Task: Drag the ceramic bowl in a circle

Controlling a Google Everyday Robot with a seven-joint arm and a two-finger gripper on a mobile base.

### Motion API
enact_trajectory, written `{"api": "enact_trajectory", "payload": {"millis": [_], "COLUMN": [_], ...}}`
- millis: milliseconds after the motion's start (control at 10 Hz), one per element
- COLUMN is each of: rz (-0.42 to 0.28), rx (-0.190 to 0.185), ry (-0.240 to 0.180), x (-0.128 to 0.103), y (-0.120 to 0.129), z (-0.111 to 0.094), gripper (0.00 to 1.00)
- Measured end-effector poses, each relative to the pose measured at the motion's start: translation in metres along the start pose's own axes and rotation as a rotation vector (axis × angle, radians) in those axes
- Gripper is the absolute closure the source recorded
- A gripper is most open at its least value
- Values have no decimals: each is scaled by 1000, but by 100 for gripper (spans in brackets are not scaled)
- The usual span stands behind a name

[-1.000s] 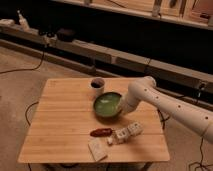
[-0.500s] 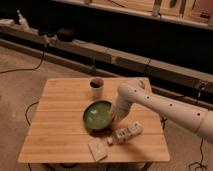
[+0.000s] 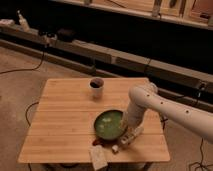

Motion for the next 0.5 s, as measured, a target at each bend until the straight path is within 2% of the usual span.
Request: {"api": "enact_trajectory", "payload": {"millis": [100, 300, 500], "rz": [74, 257, 343], "rx": [13, 72, 116], "ry": [16, 94, 147], "x": [17, 70, 108], "y": [15, 41, 45], "z": [-6, -23, -31], "gripper": [100, 100, 100]}}
